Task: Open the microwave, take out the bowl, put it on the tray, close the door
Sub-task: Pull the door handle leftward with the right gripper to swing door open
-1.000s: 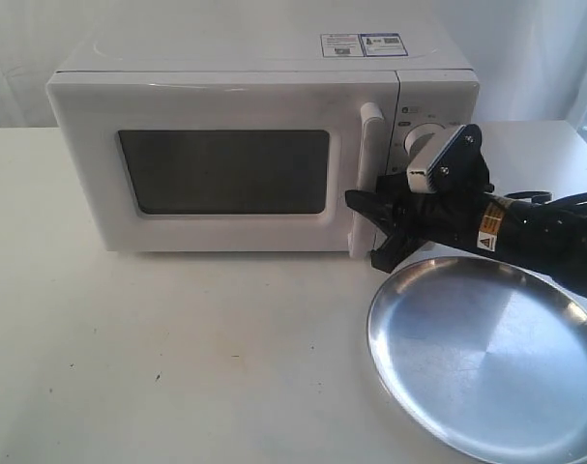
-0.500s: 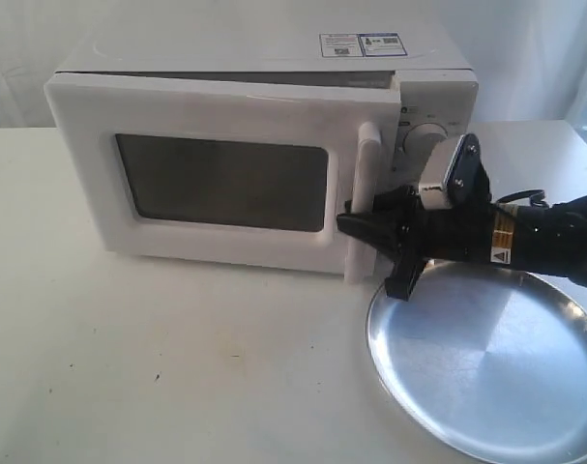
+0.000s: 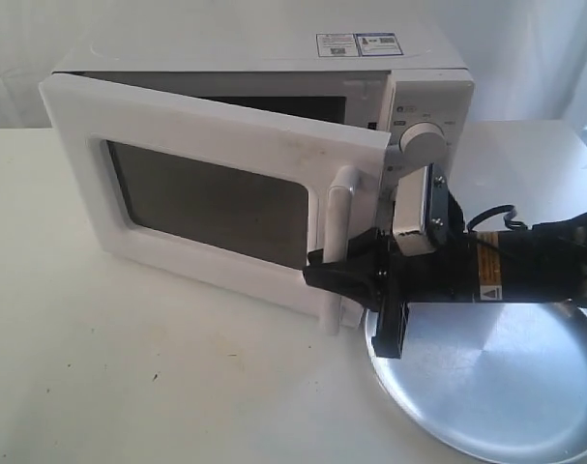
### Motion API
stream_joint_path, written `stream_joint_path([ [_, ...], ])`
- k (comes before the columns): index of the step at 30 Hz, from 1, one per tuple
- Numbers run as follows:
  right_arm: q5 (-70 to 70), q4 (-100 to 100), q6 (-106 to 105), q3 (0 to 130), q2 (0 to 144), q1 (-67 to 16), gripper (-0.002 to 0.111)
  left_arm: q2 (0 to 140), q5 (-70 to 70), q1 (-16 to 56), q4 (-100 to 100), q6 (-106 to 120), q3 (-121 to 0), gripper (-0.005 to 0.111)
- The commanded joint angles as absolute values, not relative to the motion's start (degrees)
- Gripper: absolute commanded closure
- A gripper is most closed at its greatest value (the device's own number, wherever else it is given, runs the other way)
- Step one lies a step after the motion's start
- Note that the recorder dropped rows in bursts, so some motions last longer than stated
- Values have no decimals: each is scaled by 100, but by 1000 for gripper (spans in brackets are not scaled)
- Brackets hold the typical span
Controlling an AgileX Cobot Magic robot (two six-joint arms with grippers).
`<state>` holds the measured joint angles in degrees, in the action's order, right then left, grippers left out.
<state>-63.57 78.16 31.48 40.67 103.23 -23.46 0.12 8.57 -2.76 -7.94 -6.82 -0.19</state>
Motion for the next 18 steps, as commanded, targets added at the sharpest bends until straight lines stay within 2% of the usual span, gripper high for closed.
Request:
stream_joint_path([
  [1,-6996,8859,3340,3863,10038,-3200,108,0,851,-271,-773,-715,0,107],
  [7,-6996,8938,3383,3644,9452,-3580,108,0,851,-271,-773,-715,0,107],
  [11,-6324,8980,4481,3586,9202,-3580,106,0,851,-271,-773,-715,0,107],
  [15,-6996,9146,4456,3526,9119,-3580,84,0,851,-271,-773,-715,0,107],
  [18,-6996,9098,4538,3526,9019,-3580,61,0,851,-271,-773,-715,0,107],
])
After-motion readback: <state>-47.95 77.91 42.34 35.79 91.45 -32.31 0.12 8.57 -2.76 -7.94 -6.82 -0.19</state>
